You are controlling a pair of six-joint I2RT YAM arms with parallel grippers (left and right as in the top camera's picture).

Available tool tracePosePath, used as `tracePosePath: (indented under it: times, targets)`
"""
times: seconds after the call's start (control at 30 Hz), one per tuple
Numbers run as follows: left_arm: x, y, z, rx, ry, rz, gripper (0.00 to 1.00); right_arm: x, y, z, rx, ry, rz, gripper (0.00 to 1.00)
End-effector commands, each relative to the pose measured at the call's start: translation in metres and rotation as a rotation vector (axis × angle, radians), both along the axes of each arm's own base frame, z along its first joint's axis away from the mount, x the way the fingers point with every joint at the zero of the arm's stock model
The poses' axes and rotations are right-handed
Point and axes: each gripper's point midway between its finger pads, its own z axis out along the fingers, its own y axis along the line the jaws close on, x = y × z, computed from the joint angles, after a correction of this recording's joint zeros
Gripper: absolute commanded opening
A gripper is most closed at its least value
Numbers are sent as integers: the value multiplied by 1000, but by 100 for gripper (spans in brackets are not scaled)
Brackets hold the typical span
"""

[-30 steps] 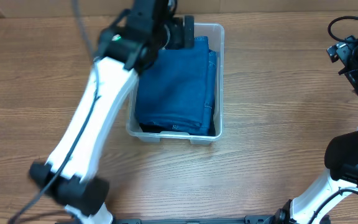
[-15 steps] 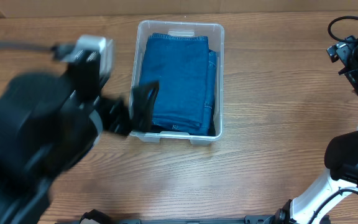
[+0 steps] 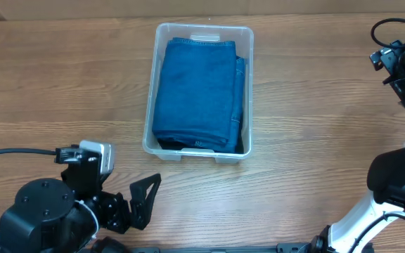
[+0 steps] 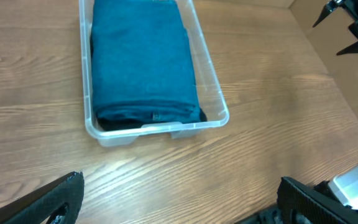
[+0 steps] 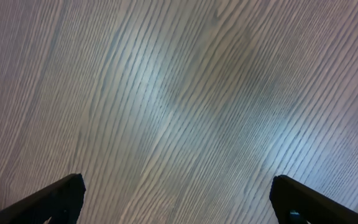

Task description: Pack container

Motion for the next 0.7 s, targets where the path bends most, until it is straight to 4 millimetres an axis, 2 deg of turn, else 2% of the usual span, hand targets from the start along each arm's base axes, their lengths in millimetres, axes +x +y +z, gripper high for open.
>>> tracePosePath:
  times: [0.0, 0.1, 0.17, 0.23, 0.27, 0.33, 0.43, 0.5, 0.57, 0.67]
  targets:
    - [4, -1, -20, 167, -55, -116, 100, -2, 1, 10, -10, -27, -1, 100]
    - [14, -6, -48, 231, -30, -158, 100, -2, 1, 10, -10, -26, -1, 100]
    - [29, -16, -70, 239, -33, -167, 100, -2, 1, 10, -10, -26, -2, 100]
    - [43, -31, -83, 260, -107, -246, 100, -2, 1, 10, -10, -26, -1, 100]
    - [52, -42, -89, 274, -199, -326, 100, -2, 1, 10, -10, -27, -1, 100]
    - [63, -50, -103, 261, -331, -411, 100, -2, 1, 10, -10, -27, -1, 100]
    - [72, -35, -131, 232, -371, -347, 100, -2, 1, 10, -10, -26, -1, 100]
    - [77, -13, -152, 239, -424, -254, 100, -2, 1, 10, -10, -26, -1, 100]
    - [80, -2, -158, 260, -504, -201, 100, -2, 1, 10, -10, -27, -1, 100]
    - [82, 10, -156, 270, -647, -129, 100, -2, 1, 10, -10, -27, -1, 100]
